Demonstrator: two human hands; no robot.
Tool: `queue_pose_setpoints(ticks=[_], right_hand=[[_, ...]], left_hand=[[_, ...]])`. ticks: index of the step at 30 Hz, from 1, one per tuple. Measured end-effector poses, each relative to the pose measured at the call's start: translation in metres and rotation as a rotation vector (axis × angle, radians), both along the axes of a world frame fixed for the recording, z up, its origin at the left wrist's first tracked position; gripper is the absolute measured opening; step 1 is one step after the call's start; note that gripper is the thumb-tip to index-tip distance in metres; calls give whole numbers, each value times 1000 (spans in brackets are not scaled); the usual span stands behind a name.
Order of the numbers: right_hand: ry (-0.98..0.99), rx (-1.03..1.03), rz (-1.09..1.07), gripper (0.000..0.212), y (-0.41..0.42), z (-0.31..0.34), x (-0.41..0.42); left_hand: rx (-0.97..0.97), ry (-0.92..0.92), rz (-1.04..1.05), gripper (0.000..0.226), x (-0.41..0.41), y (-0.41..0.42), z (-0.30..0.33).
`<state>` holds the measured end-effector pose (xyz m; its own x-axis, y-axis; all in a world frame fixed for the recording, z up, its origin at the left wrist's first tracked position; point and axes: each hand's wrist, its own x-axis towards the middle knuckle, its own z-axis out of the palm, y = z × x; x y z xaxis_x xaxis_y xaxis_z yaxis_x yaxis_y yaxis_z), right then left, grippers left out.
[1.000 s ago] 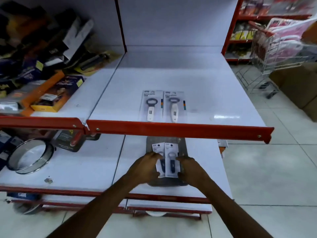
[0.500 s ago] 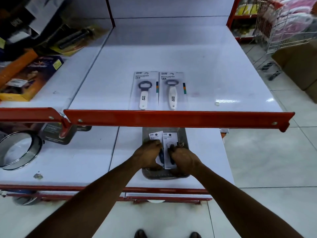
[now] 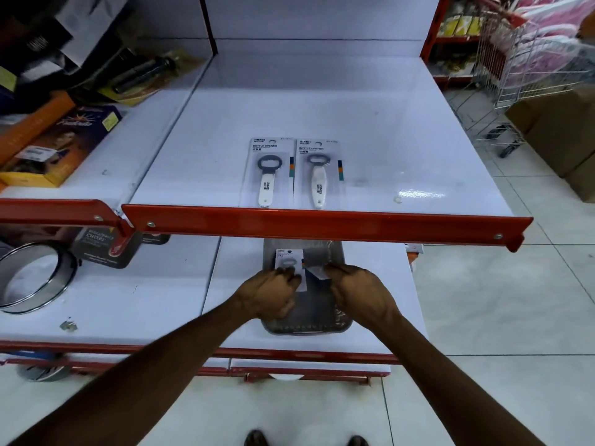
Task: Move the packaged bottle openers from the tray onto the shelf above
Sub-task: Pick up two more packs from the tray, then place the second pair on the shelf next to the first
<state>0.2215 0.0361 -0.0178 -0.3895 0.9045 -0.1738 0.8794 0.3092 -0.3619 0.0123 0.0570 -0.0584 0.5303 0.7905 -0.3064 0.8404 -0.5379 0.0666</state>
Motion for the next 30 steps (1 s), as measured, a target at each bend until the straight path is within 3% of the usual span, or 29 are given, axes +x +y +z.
queue_pose_setpoints(ticks=[5,8,16,20,25,30], right_hand=[[125,-75,-202,32,-23,32,1],[164,-28,-240,34,-41,62,5],[285,449,-193,33,-76,180,17],[374,577,-177,19,-82,242,28],[472,682,-201,21,-81,309,46],[385,804,-238,15,-40,336,64]], left_hand=[[303,-86,16,24,-21,-12,22],[339,-191,103,30,-27,-31,33],[562,-429,228,33,-10,-85,126],[661,-534,218,20,-5,-102,193],[721,-701,158,11,2,-112,286],[897,-851,127,24,16,-92,360]])
